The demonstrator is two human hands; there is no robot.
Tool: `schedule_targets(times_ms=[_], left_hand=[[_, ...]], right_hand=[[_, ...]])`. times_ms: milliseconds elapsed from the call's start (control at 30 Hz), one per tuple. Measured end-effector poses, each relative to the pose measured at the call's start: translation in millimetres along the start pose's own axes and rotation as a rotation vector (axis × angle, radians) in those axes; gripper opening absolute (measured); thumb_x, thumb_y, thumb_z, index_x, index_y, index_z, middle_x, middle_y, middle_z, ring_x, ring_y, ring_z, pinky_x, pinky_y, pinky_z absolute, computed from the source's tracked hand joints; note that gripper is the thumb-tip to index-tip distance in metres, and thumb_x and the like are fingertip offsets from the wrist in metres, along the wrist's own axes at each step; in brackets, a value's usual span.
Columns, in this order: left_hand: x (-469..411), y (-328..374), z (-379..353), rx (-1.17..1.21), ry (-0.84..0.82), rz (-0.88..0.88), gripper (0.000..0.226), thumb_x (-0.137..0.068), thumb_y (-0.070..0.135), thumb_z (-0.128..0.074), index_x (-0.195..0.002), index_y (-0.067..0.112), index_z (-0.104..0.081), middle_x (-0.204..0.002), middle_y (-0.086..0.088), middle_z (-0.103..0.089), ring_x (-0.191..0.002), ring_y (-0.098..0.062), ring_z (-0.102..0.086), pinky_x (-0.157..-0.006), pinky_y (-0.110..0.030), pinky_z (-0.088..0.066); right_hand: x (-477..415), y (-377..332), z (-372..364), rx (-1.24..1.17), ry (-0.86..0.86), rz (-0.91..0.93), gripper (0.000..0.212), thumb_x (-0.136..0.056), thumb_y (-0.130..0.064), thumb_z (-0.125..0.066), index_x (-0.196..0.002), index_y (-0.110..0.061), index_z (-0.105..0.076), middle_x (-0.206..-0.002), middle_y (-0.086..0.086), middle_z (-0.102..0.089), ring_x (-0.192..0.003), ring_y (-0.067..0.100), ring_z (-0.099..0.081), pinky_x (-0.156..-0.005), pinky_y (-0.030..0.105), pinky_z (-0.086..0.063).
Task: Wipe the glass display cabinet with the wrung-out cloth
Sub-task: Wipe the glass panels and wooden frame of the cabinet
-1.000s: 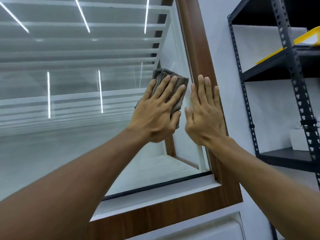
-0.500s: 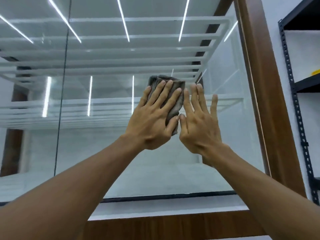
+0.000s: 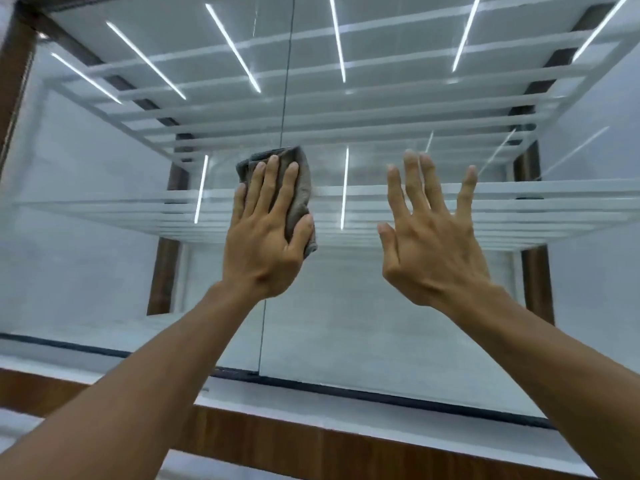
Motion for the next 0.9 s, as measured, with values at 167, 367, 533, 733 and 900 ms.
schedule_targets(times_ms=[167,367,533,733,900], left_hand=[[65.9,9.5,-8.5,0.033,-0.034,0.106,0.075,-0.103,0.050,-0.023,-0.166,0.016,-0.002,-0.174,-0.006,0.009,-0.160,-0.019,0.014,-0.130,-0.048,0.007],[10.1,49.9,-14.4,-0.030,-0.076,-0.170,0.071,-0.103,0.049,-0.028,-0.166,0.020,-0.010,-0.174,-0.007,-0.002,-0.161,-0.020,0.005,-0.130,-0.045,0.003],[54.6,76.6,-27.1,0.033,-0.035,0.084,0.071,-0.104,0.048,-0.024,-0.166,0.020,-0.003,-0.174,-0.008,0.007,-0.160,-0.021,0.013,-0.130,-0.048,0.008],[10.5,118.9,-39.4,-0.017,-0.065,-0.141,0.071,-0.102,0.050,-0.028,-0.166,0.025,-0.009,-0.174,-0.007,0.001,-0.161,-0.021,0.008,-0.130,-0.050,0.003],[17.3,184.0,-55.7,0.029,-0.054,-0.120,0.071,-0.104,0.045,-0.028,-0.167,0.022,-0.005,-0.174,-0.010,0.008,-0.160,-0.024,0.014,-0.129,-0.048,0.010]], right_hand=[[0.2,-1.7,-1.4,0.010,-0.008,0.005,0.072,-0.103,-0.044,-0.018,-0.164,-0.009,-0.002,-0.171,0.015,0.008,-0.159,0.029,0.010,-0.120,0.072,0.006],[2.0,-1.1,1.5,-0.032,0.012,0.000,0.072,-0.102,-0.045,-0.019,-0.164,-0.010,-0.004,-0.171,0.015,0.006,-0.159,0.028,0.009,-0.122,0.069,0.003],[27.6,9.6,2.8,-0.063,0.037,0.054,0.070,-0.102,-0.042,-0.024,-0.165,-0.017,-0.008,-0.172,0.013,0.002,-0.159,0.028,0.006,-0.127,0.059,0.003],[49.8,44.6,10.4,-0.066,0.081,0.034,0.067,-0.103,-0.039,-0.027,-0.165,-0.018,-0.013,-0.173,0.009,-0.004,-0.160,0.027,0.002,-0.128,0.056,0.002],[68.6,81.6,19.2,-0.071,0.072,0.002,0.065,-0.103,-0.037,-0.023,-0.165,-0.020,-0.016,-0.172,0.012,-0.004,-0.160,0.028,0.002,-0.128,0.057,-0.001]])
Point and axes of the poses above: each hand's wrist, its own x-axis away from the middle knuckle, its own z-axis out of the back of the hand, y = z × x, the point moved 9 cm from there along -x, towards the middle knuckle
